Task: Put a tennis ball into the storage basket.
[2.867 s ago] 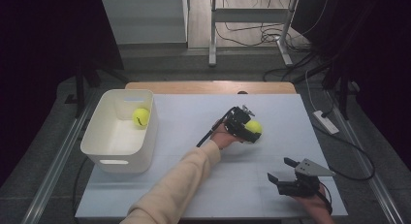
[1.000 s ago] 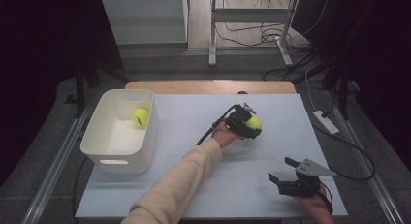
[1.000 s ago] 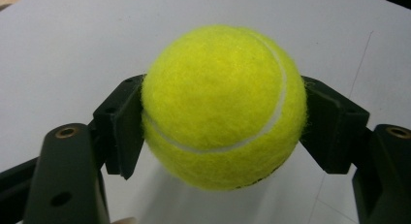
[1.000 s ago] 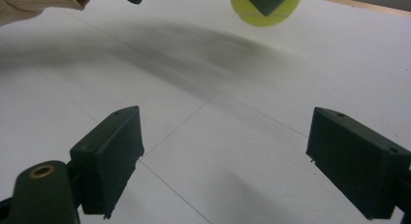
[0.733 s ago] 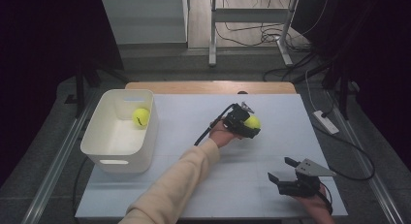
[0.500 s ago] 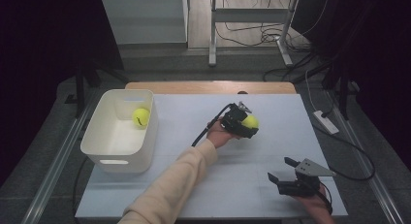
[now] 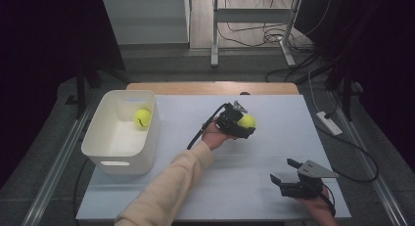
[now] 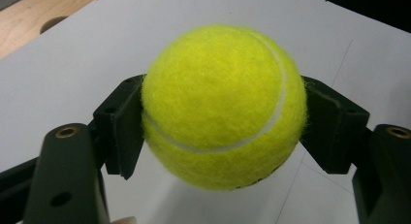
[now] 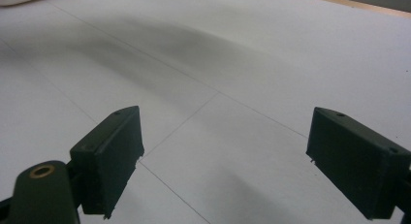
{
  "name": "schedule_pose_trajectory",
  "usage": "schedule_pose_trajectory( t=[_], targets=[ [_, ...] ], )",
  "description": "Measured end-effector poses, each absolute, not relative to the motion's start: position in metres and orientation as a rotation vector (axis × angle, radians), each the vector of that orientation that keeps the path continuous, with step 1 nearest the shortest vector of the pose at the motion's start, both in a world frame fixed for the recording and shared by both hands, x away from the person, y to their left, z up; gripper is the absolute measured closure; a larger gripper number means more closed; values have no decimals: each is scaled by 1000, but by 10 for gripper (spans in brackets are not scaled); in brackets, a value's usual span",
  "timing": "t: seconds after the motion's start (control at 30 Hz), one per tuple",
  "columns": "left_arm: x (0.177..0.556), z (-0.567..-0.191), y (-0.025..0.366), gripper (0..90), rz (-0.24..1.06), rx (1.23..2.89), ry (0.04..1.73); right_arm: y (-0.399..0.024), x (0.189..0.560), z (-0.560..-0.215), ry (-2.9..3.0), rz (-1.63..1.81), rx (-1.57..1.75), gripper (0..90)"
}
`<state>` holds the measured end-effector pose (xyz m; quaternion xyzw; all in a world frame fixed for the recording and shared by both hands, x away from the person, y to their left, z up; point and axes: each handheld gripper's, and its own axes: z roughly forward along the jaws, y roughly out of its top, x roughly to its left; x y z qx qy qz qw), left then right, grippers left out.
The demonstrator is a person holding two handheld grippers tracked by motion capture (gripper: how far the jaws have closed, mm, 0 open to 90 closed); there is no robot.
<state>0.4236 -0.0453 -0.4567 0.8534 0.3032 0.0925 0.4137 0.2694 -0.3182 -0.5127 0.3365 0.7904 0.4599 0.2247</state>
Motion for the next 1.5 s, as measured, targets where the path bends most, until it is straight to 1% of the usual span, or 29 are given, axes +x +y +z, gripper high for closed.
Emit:
schedule_pose_trajectory(
  t=[0.4, 1.5],
  targets=[
    [415, -440, -30, 267, 270, 2121, 745, -318, 269, -513, 2181, 1267, 929, 128],
    [397, -419, 3, 267, 312, 2058, 744, -317, 269, -513, 2184, 1261, 921, 128]
  ],
)
